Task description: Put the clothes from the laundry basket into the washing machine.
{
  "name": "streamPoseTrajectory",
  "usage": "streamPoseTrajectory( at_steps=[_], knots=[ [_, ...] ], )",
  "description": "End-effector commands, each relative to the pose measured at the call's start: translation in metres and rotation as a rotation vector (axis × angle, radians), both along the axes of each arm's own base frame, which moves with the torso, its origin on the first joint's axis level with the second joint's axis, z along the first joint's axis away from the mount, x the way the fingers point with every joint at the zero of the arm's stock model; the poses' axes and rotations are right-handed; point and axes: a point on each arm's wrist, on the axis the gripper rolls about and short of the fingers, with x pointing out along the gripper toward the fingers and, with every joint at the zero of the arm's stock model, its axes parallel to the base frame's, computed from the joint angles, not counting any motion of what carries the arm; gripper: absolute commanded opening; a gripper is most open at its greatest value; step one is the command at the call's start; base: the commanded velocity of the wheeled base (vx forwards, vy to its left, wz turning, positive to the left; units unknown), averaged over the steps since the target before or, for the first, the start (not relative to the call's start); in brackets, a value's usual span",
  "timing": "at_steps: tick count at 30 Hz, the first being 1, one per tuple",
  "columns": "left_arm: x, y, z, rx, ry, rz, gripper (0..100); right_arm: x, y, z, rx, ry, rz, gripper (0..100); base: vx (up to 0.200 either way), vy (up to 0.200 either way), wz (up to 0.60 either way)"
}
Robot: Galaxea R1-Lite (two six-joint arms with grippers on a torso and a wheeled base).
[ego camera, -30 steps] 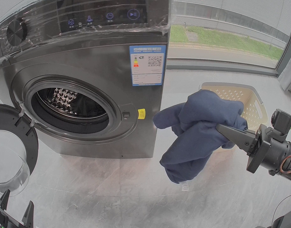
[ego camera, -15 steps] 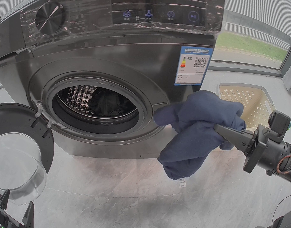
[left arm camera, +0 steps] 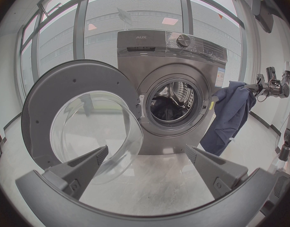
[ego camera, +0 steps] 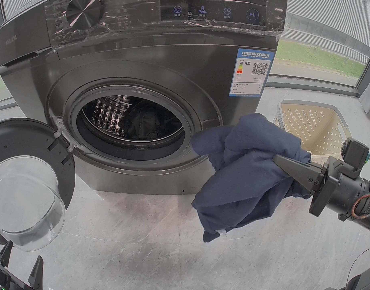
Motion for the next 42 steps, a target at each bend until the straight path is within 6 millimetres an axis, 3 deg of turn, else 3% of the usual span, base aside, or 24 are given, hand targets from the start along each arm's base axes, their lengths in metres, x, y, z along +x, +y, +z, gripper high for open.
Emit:
streamPoseTrajectory(
  at_steps=[1,17,42],
  knots=[
    [0.0005,0.0,-0.0047,-0.001,0.007,0.0,100,0.0011,0.0,-0.0004,-0.001,0.002,-0.003,0,0.0,0.0,0.0],
    [0.0005,0.0001,-0.0047,-0.004,0.007,0.0,100,0.0043,-0.0029,0.0024,0.007,-0.004,-0.031,0,0.0,0.188,0.0],
    [0.0005,0.0002,-0.0048,-0.002,0.009,0.006,100,0.0066,-0.0008,0.0034,0.004,-0.002,-0.039,0,-0.048,0.008,0.0]
  ],
)
